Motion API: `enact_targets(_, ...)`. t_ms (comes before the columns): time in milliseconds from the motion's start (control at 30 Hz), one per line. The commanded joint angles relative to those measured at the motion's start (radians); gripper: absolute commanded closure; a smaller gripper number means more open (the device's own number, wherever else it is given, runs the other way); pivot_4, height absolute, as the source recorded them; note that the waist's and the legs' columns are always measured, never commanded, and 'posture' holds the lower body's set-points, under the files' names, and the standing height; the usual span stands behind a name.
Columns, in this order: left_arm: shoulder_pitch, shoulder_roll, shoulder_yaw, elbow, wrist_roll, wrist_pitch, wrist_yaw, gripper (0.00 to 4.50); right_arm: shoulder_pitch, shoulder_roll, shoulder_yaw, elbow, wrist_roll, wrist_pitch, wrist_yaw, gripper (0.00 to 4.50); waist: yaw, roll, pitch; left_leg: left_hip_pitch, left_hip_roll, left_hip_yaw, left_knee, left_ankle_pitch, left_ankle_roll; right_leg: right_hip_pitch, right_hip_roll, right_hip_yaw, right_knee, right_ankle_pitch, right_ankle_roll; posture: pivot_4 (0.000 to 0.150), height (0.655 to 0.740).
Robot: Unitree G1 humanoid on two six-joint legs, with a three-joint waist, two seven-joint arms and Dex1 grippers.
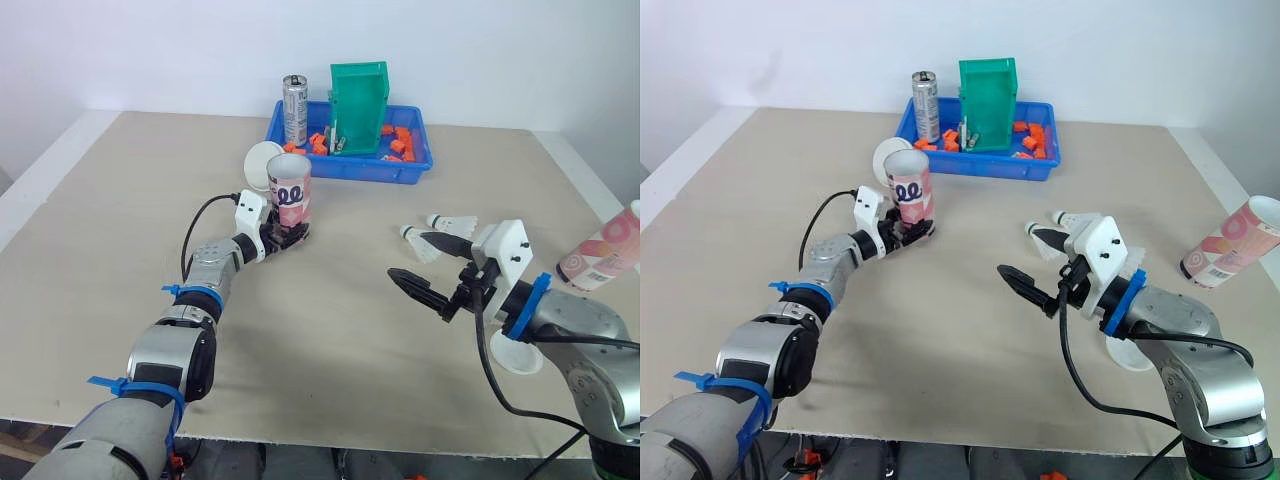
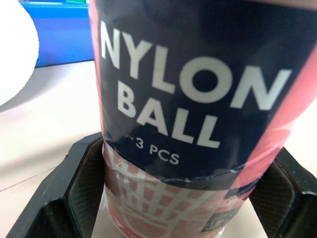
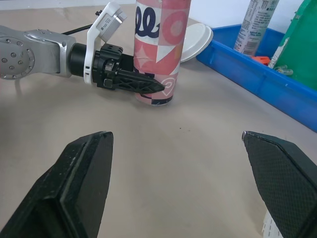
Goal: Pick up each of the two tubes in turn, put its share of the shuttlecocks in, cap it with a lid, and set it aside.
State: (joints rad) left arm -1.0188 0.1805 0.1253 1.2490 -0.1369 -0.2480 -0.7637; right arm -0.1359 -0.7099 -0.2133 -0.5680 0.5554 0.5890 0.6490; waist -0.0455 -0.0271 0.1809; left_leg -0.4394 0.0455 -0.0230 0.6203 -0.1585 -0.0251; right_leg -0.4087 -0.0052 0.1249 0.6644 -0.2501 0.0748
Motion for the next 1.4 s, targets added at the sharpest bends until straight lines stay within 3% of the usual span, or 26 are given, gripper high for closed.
enact_targets(33,-0.013,0.023,0.003,-0.031,0.007,-0.033,-0.029,0.63,-0.014,-0.010,-0.031,-0.023,0.000,-0.010,-0.014,0.00,0.000,0.000,0.000,0.000,0.000,0.000,0.000,0.000,0.000,0.000,0.000,0.000,0.000,0.000,0.000,0.150,0.7362)
enact_targets(133,-0.013,0.062,-0.026,-0.081,0.012,-0.013,-0.160,0.63,0.007,-0.010,-0.045,0.003,-0.008,0.006,-0.030,0.00,0.000,0.000,0.000,0.000,0.000,0.000,0.000,0.000,0.000,0.000,0.000,0.000,0.000,0.000,0.000,0.150,0.7362)
enact_targets(367,0.008,0.262,-0.135,-0.354,-0.006,0.170,-0.589,0.63,0.043,0.023,-0.026,0.061,-0.094,0.037,-0.139,0.00,-0.003,0.000,0.000,0.000,0.001,0.000,-0.001,0.000,0.000,-0.001,0.000,0.000,0.001,0.000,-0.001,0.150,0.7362)
enact_targets(600,0.097,0.452,-0.244,-0.667,-0.039,0.370,-0.843,0.63,-0.025,0.119,0.072,0.149,-0.187,0.038,-0.241,0.00,-0.008,0.000,0.000,0.001,0.002,0.001,-0.001,0.000,0.000,-0.001,0.000,0.000,0.001,-0.001,-0.003,0.150,0.7362)
enact_targets(867,0.200,0.680,-0.441,-0.829,-0.053,0.298,-0.851,0.63,-0.102,0.188,0.106,0.312,-0.270,-0.008,-0.286,0.00,-0.004,0.000,0.000,0.001,0.003,0.000,-0.001,0.000,0.000,-0.001,0.001,-0.001,0.002,-0.002,-0.005,0.150,0.7362)
enact_targets(1100,0.229,0.744,-0.490,-0.863,-0.050,0.262,-0.851,0.63,-0.188,0.213,0.141,0.429,-0.316,-0.068,-0.268,0.00,-0.002,0.000,0.000,0.000,0.003,0.001,0.000,0.000,0.000,-0.001,0.001,-0.002,0.002,-0.004,-0.008,0.150,0.7362)
enact_targets(1267,0.251,0.730,-0.486,-0.875,-0.039,0.234,-0.851,0.63,-0.272,0.224,0.157,0.575,-0.360,-0.116,-0.271,0.00,-0.003,0.000,0.000,0.001,0.003,0.001,0.000,0.000,0.000,-0.001,0.001,-0.002,0.003,-0.004,-0.008,0.150,0.7362)
enact_targets(1400,0.269,0.707,-0.473,-0.887,-0.025,0.219,-0.851,0.67,-0.321,0.232,0.155,0.668,-0.396,-0.146,-0.293,1.08,-0.003,0.001,0.000,0.001,0.003,0.001,0.000,0.000,0.000,-0.001,0.001,-0.002,0.003,-0.002,-0.005,0.150,0.7362)
